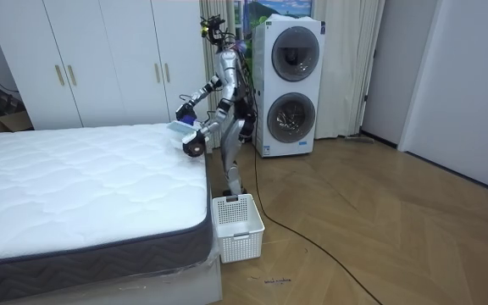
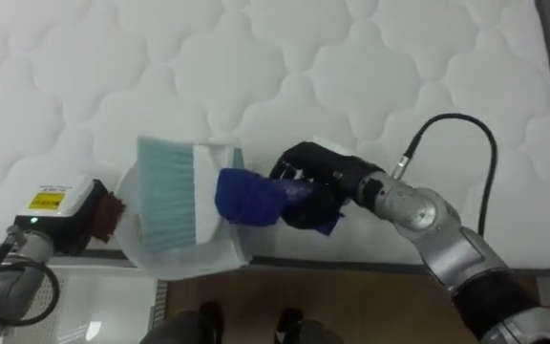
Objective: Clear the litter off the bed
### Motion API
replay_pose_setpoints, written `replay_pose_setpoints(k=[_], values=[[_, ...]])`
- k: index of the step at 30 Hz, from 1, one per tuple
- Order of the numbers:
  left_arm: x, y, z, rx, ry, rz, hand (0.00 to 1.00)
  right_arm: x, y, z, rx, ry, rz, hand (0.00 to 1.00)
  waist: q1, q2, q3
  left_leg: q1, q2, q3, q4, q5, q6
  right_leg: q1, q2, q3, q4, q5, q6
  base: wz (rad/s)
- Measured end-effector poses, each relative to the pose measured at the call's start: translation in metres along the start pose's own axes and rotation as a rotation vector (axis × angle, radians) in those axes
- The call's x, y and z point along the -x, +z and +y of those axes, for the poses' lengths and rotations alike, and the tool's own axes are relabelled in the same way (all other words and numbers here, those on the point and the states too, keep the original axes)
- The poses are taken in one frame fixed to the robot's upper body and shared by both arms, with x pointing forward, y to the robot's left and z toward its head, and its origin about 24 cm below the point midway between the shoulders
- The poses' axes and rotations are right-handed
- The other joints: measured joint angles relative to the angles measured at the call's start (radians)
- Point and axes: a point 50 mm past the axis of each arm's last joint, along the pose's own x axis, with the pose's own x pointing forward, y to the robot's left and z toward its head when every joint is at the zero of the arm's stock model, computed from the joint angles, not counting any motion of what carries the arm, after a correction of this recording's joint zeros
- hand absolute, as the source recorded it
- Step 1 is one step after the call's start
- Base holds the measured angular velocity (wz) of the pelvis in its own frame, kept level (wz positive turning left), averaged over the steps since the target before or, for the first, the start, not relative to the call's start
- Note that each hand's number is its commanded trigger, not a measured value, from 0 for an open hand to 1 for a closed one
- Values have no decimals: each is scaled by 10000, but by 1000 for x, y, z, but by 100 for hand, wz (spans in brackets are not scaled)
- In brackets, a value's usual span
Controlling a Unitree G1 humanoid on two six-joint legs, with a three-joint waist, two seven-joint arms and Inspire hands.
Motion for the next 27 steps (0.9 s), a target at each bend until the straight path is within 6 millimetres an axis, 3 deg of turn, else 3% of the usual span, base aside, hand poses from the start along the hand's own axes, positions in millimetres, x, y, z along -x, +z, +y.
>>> replay_pose_setpoints(k=[1,2,4,5,11,13,16,19,27], values=[[2,-2,-1,135,168,182,100,0,-3,-5,-496,-591,12,96,-67,2,1,169,-29,23,-80,0,2,135,-20,23,-17,-20,34,0],[4,-3,-2,230,254,302,100,1,-4,-7,-729,-903,8,65,-98,2,1,287,-29,48,-125,-3,6,228,-16,38,-49,-25,42,0],[11,-4,-6,668,616,653,100,9,-11,-18,-1481,-2248,-5,33,-197,37,-8,590,-35,49,-355,-2,4,550,18,-9,-309,-29,56,-2],[14,-4,-7,816,797,736,100,14,-15,-25,-1937,-2888,7,0,-239,35,-10,681,-39,54,-441,0,-2,631,28,-7,-361,-30,58,0],[24,5,-21,1527,988,1309,100,33,-23,-53,-3648,-5706,-156,0,-369,42,-54,1236,-138,20,-775,52,-57,1145,40,19,-604,-61,126,1],[29,9,-27,1696,919,1281,100,39,-29,-55,-4095,-6381,-52,0,-366,71,-104,1578,-134,-35,-921,54,-62,1592,114,-24,-910,-48,158,2],[40,10,-36,1880,738,1437,100,44,-32,-57,-4376,-7083,-11,0,-362,130,-296,2087,-118,-53,-1229,56,-71,2182,224,-34,-1363,3,237,2],[42,14,-39,2185,791,1773,100,47,-34,-50,-4544,-7354,25,0,-282,253,-423,2410,-106,-128,-1372,55,-74,2623,358,-26,-1696,47,282,8],[51,5,-31,2847,1810,2621,100,51,-20,-42,-3720,-7591,-525,0,81,356,-468,3235,-84,-319,-1783,128,-209,3598,408,-410,-2153,95,216,10]])
